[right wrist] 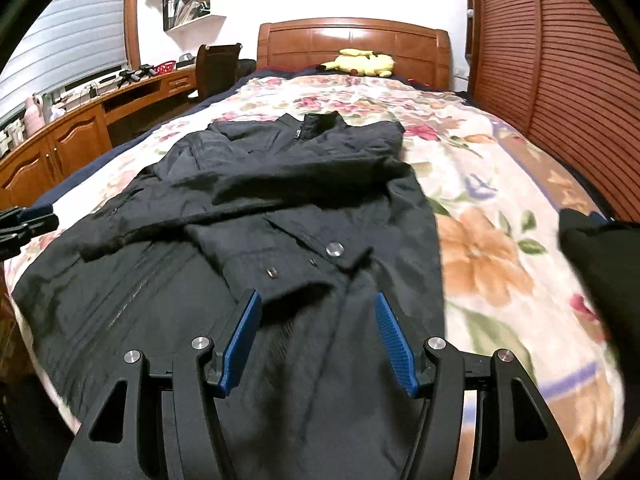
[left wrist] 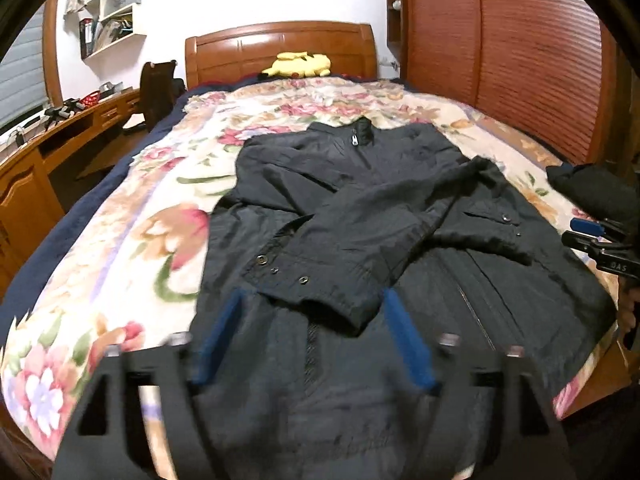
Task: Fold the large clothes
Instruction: 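Withdraw both tools from the jacket and move them toward its hem, then grasp the black jacket hem with the right tool while the left tool grasps it too, then lift the hem with both tools and carry it toward the collar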
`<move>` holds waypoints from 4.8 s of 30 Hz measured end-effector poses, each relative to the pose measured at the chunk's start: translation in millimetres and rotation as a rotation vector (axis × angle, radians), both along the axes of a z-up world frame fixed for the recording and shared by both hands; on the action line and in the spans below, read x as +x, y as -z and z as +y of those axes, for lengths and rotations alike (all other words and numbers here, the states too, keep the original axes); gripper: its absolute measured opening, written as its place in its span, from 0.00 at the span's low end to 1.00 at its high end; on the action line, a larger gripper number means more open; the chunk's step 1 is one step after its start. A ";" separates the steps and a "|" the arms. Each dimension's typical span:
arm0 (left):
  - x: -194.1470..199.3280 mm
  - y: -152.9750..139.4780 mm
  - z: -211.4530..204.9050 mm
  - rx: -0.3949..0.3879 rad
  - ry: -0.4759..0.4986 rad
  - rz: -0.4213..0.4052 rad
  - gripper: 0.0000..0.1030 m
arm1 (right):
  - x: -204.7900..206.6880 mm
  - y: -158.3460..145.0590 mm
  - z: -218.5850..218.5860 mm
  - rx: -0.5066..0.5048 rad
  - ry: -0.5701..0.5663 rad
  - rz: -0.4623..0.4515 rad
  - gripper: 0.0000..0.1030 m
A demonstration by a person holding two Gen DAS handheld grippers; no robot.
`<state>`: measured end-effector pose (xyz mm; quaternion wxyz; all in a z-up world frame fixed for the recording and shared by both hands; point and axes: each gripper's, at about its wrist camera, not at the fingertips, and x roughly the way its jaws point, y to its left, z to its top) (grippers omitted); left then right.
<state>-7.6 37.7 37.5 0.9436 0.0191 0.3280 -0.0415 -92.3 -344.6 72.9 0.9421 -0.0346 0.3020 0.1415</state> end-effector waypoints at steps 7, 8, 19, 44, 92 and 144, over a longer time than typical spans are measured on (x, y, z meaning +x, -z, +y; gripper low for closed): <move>-25.6 11.7 28.7 0.010 -0.049 -0.010 0.78 | -11.9 -10.7 -7.0 0.017 0.005 -0.008 0.59; -29.5 15.7 32.7 0.008 -0.056 -0.010 0.78 | -11.8 -11.0 -5.1 0.019 0.001 -0.006 0.59; -54.8 45.4 54.4 0.033 -0.113 0.011 0.78 | -33.8 -2.3 -7.6 -0.025 -0.032 0.005 0.59; -71.7 72.3 77.0 -0.050 -0.083 0.044 0.47 | -65.9 -6.3 -41.8 -0.128 -0.010 0.083 0.60; -99.1 46.3 74.7 -0.113 -0.064 -0.031 0.06 | -86.5 21.0 -37.8 -0.100 -0.041 0.041 0.18; -88.5 -146.6 85.0 0.023 -0.070 -0.425 0.05 | -162.7 -122.5 -62.5 -0.034 -0.055 -0.445 0.11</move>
